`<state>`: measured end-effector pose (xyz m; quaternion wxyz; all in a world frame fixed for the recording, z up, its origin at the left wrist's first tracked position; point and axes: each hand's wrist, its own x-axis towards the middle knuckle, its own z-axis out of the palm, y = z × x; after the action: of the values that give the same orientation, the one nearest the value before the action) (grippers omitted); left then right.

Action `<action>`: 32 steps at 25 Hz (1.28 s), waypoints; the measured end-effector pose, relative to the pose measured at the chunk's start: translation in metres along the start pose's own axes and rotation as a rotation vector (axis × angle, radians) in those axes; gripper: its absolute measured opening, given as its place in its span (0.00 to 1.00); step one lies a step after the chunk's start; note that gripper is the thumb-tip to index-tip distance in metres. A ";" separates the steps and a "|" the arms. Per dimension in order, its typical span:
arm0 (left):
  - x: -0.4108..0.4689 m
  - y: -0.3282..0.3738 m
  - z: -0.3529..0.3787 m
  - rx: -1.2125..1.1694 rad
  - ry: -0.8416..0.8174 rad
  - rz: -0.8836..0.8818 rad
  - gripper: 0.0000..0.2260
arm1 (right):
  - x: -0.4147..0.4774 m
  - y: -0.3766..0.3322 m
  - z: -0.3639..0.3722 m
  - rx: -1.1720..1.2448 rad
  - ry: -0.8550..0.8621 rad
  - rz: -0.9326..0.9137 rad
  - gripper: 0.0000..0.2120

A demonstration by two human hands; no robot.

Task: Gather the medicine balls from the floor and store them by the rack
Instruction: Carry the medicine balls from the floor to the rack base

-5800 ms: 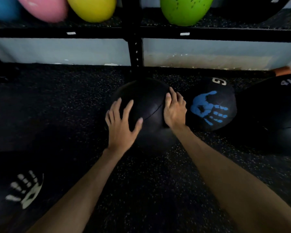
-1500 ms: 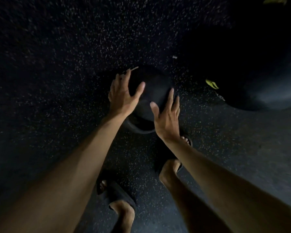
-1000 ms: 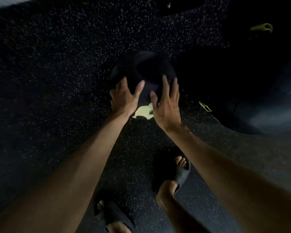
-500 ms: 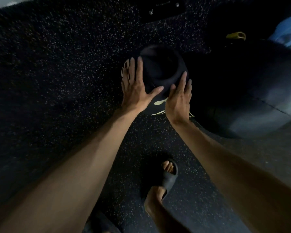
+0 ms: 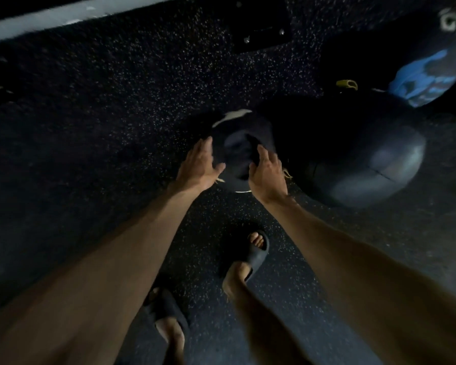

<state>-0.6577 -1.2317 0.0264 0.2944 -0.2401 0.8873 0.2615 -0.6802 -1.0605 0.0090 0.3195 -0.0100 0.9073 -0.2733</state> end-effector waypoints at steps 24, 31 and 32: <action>-0.744 -0.110 0.006 -0.110 0.017 -0.268 0.19 | -0.644 -0.106 -0.066 -0.715 -0.384 -0.546 0.17; -0.913 -0.155 0.151 -0.289 0.147 -0.417 0.18 | -0.803 -0.044 0.000 -0.961 -0.478 -0.731 0.18; -0.935 -0.158 0.168 -0.309 0.176 -0.435 0.18 | -0.823 -0.031 0.010 -0.988 -0.487 -0.764 0.18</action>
<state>0.1659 -0.9942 0.4654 0.2251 -0.4887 0.7868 0.3025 -0.0246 -0.9336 0.4905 0.3537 -0.5371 0.7605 0.0901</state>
